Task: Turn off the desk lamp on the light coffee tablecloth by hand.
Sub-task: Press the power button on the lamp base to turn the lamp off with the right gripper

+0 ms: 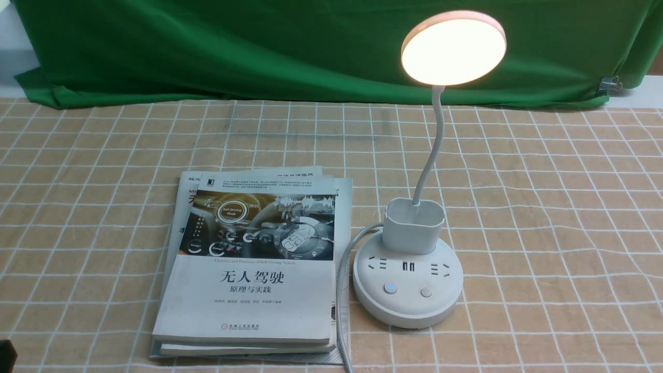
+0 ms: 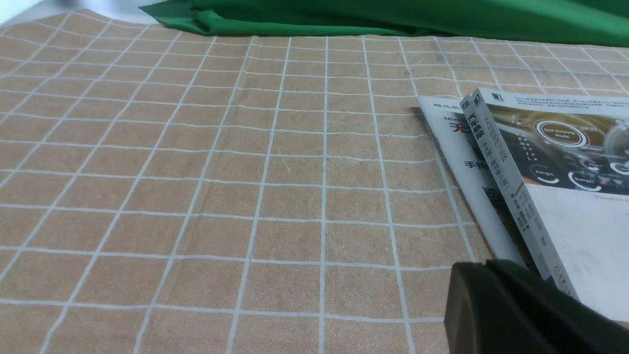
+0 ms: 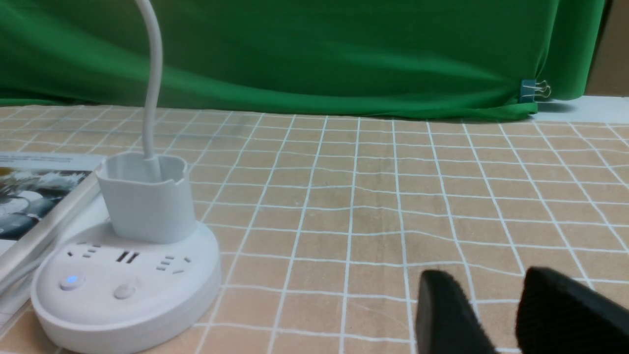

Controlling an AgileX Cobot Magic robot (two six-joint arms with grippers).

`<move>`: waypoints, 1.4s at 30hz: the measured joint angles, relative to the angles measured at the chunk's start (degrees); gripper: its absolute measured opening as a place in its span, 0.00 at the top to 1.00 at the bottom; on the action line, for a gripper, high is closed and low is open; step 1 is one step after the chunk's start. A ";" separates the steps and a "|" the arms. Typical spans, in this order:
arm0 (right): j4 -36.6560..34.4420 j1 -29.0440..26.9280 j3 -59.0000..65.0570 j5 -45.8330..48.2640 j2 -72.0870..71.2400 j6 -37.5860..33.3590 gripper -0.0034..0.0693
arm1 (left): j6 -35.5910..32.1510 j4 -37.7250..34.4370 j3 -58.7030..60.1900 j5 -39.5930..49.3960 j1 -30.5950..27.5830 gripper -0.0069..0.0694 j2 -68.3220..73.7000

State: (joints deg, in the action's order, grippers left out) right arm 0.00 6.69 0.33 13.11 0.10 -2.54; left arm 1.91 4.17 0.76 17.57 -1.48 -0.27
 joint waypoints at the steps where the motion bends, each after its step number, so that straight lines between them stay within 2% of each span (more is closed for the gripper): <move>1: 0.00 0.00 0.00 0.00 0.00 0.00 0.62 | 0.00 0.00 0.00 0.00 0.00 0.90 0.00; 17: 0.00 0.00 0.00 -1.79 0.00 0.85 0.62 | 0.00 0.00 0.00 0.00 0.00 0.90 0.00; 20: -0.34 0.00 0.00 -6.59 0.00 7.51 0.62 | 0.00 0.00 0.00 0.00 0.00 0.90 0.00; 22: -0.41 0.00 0.00 -10.77 0.00 14.96 0.62 | 0.00 0.00 0.00 0.00 0.00 0.90 0.00; 24: -0.48 0.00 0.00 -15.22 0.00 25.54 0.62 | 0.00 0.00 0.00 0.00 0.00 0.90 0.00; 26: -0.52 0.00 0.00 -17.54 0.00 30.72 0.62 | 0.00 0.00 0.00 0.00 0.00 0.90 0.00; 29: -0.52 0.00 0.00 -20.12 0.00 34.28 0.63 | 0.00 0.00 0.00 0.00 0.00 0.90 0.00; 31: -0.52 0.00 0.00 -20.30 0.00 35.09 0.69 | 0.00 0.00 0.00 0.00 0.00 0.90 0.00; 33: -0.48 0.29 -0.65 -17.86 0.72 35.11 0.81 | 0.00 0.00 0.00 0.00 0.00 0.90 0.00; 35: -0.48 1.39 -3.63 -13.11 3.33 33.49 0.87 | 0.00 0.00 0.00 0.00 0.00 0.90 0.00; 37: -0.48 3.77 -10.14 -4.29 9.39 28.41 0.90 | 0.00 0.00 0.00 0.00 0.00 0.90 0.00; 39: -0.48 5.18 -13.80 -0.71 12.08 26.24 0.90 | 0.00 0.00 0.00 0.00 0.00 0.90 0.00; 41: -0.43 9.22 -23.96 12.30 23.18 19.79 0.91 | 0.00 0.00 0.00 0.00 0.00 0.90 0.00; 42: -0.43 10.13 -26.18 15.37 24.95 18.65 0.91 | 0.00 0.00 0.00 0.00 0.00 0.90 0.00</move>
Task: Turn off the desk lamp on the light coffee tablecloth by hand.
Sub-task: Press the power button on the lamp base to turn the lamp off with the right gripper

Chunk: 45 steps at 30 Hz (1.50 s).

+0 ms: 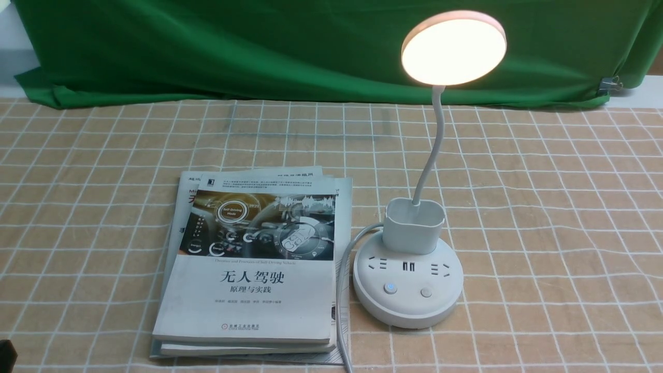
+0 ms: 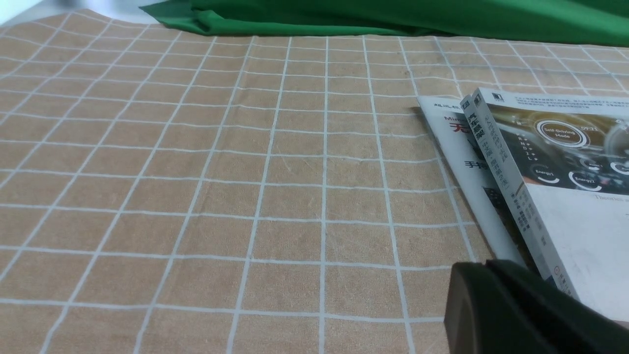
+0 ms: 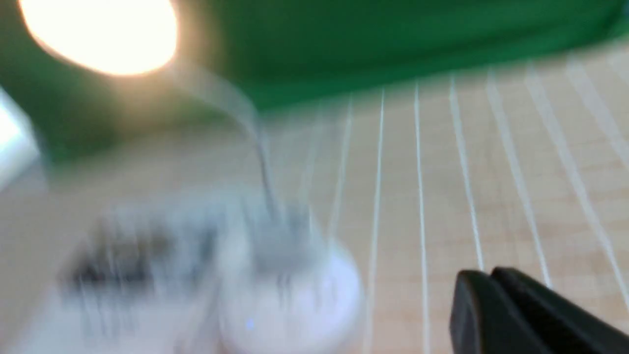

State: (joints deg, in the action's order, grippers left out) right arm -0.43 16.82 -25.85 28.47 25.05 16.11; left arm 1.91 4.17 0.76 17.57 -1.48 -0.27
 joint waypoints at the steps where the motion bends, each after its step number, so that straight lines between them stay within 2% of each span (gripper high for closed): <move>1: 0.06 0.91 -2.15 2.86 2.68 -1.06 0.91 | 0.00 0.00 0.00 0.00 0.00 0.90 0.00; 2: 0.43 2.88 -6.52 8.76 9.08 -3.22 0.91 | 0.00 0.00 0.00 0.00 0.00 0.90 0.00; 5: 0.43 5.91 -12.76 15.05 22.08 -7.14 0.91 | 0.00 0.00 0.00 0.00 0.00 0.90 0.00; 14: -0.26 13.57 -27.21 16.51 54.10 -12.57 0.91 | 0.00 0.00 0.00 0.00 0.00 0.90 0.00; 18: -1.93 15.06 -31.39 16.69 61.66 -15.04 0.91 | 0.00 0.00 0.00 0.00 0.00 0.90 0.00; 27: -3.28 15.15 -37.73 17.22 72.13 -16.11 0.91 | 0.00 0.00 0.00 0.00 0.00 0.90 0.00; 45: -5.03 15.15 -42.99 18.88 78.92 -17.51 0.91 | 0.00 0.00 0.00 0.00 0.00 0.90 0.00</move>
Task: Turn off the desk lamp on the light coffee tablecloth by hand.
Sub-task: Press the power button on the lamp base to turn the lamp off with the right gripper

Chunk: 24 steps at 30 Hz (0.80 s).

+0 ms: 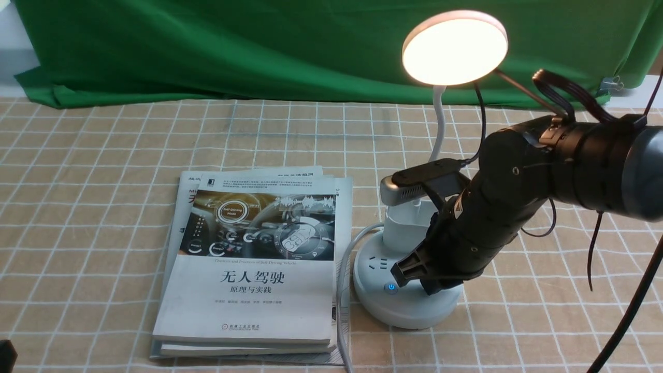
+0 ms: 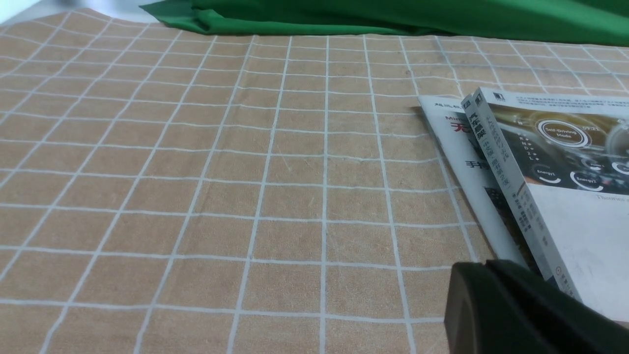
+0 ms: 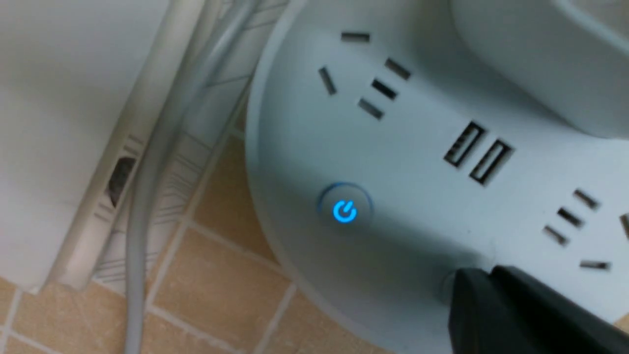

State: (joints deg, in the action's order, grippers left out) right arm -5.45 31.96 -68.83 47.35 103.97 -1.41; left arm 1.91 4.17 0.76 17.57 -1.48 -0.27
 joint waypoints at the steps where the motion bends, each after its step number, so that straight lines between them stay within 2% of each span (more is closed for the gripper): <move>1: -0.05 0.00 -0.05 0.00 0.00 0.00 0.91 | 0.00 0.00 0.00 0.00 0.00 0.90 0.00; 24: -0.23 0.00 -0.41 -0.90 1.06 0.00 0.91 | 0.00 0.00 0.00 0.00 0.00 0.90 0.00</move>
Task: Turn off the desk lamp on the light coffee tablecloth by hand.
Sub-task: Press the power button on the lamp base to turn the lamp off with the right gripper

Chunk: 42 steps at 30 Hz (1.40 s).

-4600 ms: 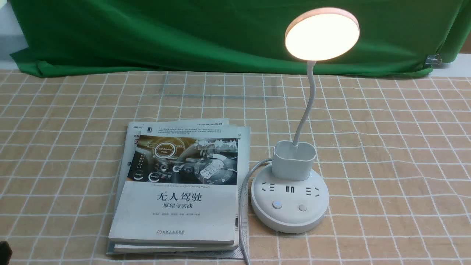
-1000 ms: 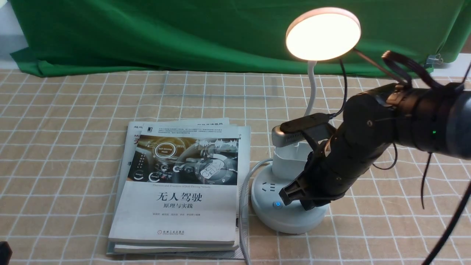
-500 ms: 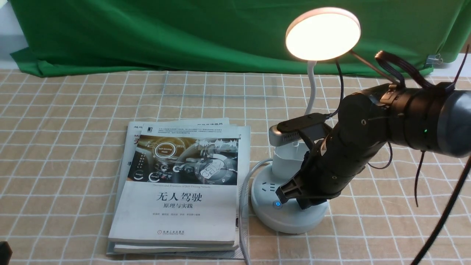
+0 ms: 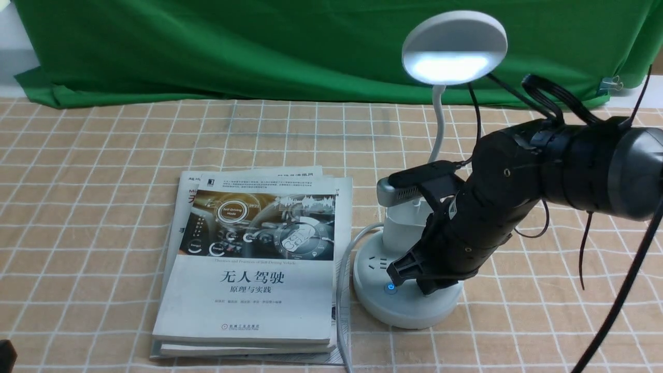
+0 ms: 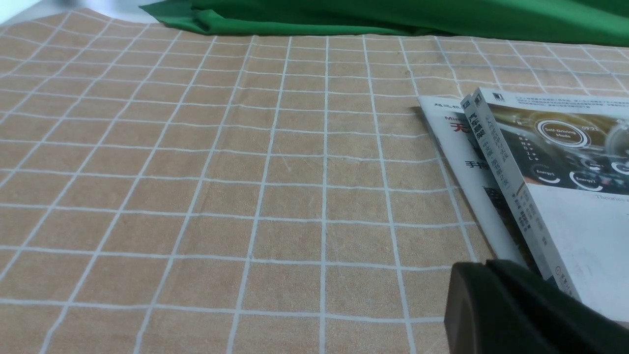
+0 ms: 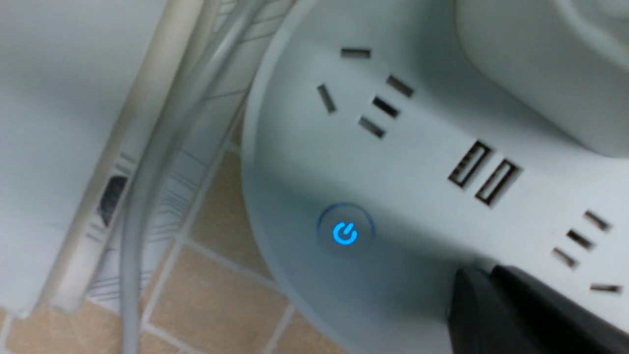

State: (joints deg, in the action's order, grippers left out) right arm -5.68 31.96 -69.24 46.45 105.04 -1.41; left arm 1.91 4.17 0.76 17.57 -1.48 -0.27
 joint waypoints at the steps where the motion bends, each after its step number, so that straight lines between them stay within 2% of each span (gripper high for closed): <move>1: 0.00 0.00 0.05 0.00 -0.58 0.00 0.91 | 0.00 0.00 0.00 0.00 0.00 0.90 0.00; 23: -0.24 0.00 0.31 -0.53 0.85 -0.04 0.90 | 0.05 0.00 0.00 0.00 0.00 0.90 0.00; 35: -0.24 0.00 0.56 -0.98 -2.98 -0.04 0.90 | 0.05 0.00 0.00 0.00 0.00 0.90 0.00; 42: -0.24 0.00 0.56 -0.82 0.60 -0.12 0.90 | 0.05 0.00 0.00 0.00 0.00 0.90 0.00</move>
State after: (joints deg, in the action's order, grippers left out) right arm -5.92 31.96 -68.68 45.63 105.64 -1.53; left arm 1.96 4.17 0.76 17.57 -1.48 -0.27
